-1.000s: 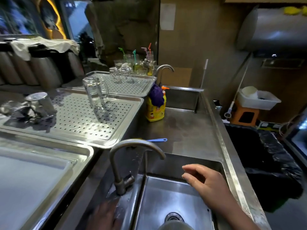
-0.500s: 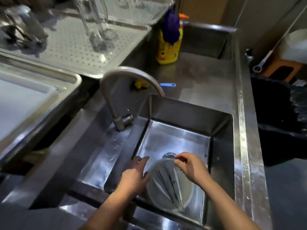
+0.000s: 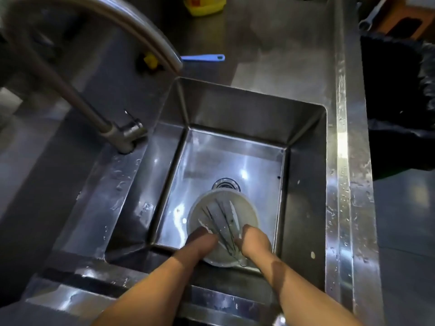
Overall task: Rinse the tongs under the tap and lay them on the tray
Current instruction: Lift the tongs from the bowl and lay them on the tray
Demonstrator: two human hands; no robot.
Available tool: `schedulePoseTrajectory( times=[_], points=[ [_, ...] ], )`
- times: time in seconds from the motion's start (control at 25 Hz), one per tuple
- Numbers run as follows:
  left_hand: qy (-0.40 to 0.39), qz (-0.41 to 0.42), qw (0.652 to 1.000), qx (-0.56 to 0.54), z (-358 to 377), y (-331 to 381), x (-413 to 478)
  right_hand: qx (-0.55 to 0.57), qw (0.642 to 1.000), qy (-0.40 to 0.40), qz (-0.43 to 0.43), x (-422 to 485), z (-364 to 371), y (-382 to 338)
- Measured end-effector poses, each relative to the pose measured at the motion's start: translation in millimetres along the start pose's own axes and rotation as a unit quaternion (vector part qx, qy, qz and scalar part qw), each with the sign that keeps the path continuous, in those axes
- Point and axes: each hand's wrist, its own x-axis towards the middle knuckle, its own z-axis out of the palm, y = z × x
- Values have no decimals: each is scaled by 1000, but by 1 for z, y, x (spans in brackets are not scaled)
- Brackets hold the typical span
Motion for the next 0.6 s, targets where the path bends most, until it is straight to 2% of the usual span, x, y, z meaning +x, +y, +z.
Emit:
schedulePoseTrajectory(
  times=[0.2, 0.36, 0.6],
  points=[
    [-10, -46, 996, -73, 19, 4, 21, 47, 999, -17, 21, 14, 14, 6],
    [-27, -63, 990, -121, 35, 9, 30, 51, 999, -7, -4, 13, 16, 12],
    [79, -84, 985, -129, 38, 27, 50, 64, 998, -7, 8, 13, 17, 16]
  ],
)
